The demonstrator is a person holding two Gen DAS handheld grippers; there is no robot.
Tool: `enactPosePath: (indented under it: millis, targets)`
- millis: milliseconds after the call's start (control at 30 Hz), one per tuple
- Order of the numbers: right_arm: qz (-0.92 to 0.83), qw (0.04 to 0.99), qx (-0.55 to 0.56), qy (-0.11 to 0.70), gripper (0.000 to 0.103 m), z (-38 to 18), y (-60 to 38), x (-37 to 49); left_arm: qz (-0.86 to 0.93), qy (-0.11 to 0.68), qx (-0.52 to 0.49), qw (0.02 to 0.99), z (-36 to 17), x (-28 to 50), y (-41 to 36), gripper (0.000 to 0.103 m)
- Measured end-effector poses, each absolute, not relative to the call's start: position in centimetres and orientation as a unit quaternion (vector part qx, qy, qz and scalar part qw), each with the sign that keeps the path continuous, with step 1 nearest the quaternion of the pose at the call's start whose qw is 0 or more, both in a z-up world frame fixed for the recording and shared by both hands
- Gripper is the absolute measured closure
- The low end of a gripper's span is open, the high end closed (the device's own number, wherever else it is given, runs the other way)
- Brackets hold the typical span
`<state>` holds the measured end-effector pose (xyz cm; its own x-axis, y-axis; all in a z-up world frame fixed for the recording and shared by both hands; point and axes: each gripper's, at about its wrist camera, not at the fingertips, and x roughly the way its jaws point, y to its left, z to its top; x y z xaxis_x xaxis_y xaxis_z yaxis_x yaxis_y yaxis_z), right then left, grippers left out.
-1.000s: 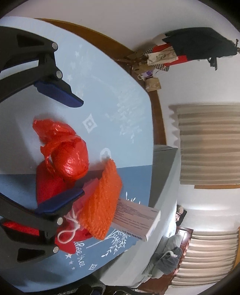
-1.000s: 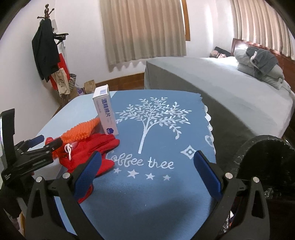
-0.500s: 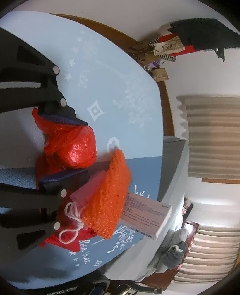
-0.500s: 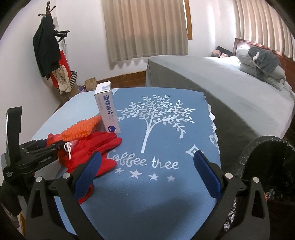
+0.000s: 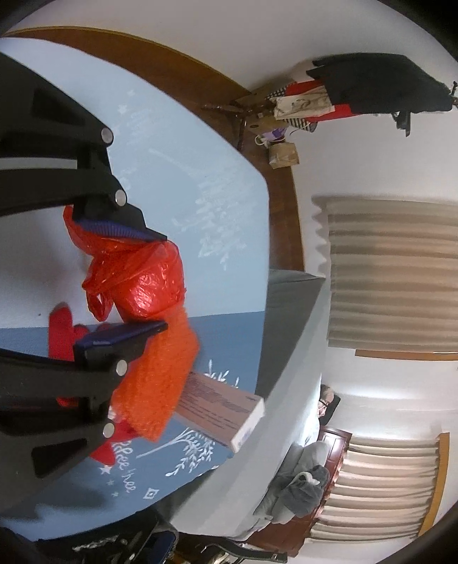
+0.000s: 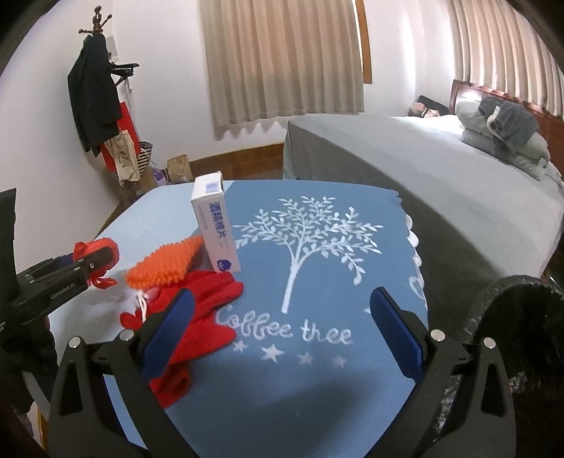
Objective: Collect trash
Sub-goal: 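Grasp the red plastic bag with the left tool while the right tool grasps the white medicine box, then carry the red bag and white box over the bin and open both tools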
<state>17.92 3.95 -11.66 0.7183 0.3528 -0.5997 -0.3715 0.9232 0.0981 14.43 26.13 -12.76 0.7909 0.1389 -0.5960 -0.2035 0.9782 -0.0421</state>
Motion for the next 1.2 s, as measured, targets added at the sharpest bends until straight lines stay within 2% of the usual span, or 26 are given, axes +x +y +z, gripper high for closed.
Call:
enactPosePath:
  millis: [600, 733, 800, 967, 1133, 1200]
  targets:
    - [0.224, 0.924, -0.012, 0.310, 0.008, -10.5, 10.2, 23.8, 0.119, 0.286, -0.050, 0.950, -11.3, 15.4, 28.2, 0.060]
    - [0.229, 0.919, -0.018, 0.320, 0.022, -10.9, 11.4, 24.7, 0.121, 0.284, -0.048, 0.950, -11.2, 15.5, 28.4, 0.060]
    - [0.232, 0.917, -0.017, 0.325, 0.023, -11.0, 11.8, 25.0, 0.121, 0.284, -0.049, 0.950, -11.1, 15.5, 28.4, 0.060]
    - [0.239, 0.910, -0.023, 0.338, 0.039, -11.6, 12.8, 25.6, 0.119, 0.282, -0.049, 0.951, -11.0, 15.3, 28.2, 0.060]
    - [0.257, 0.901, -0.021, 0.348, 0.069, -11.5, 13.2, 25.9, 0.116, 0.280, -0.047, 0.952, -10.7, 15.2, 28.0, 0.060]
    - [0.261, 0.902, -0.021, 0.344, 0.070, -11.3, 13.1, 25.8, 0.114, 0.278, -0.046, 0.952, -10.5, 15.1, 27.7, 0.060]
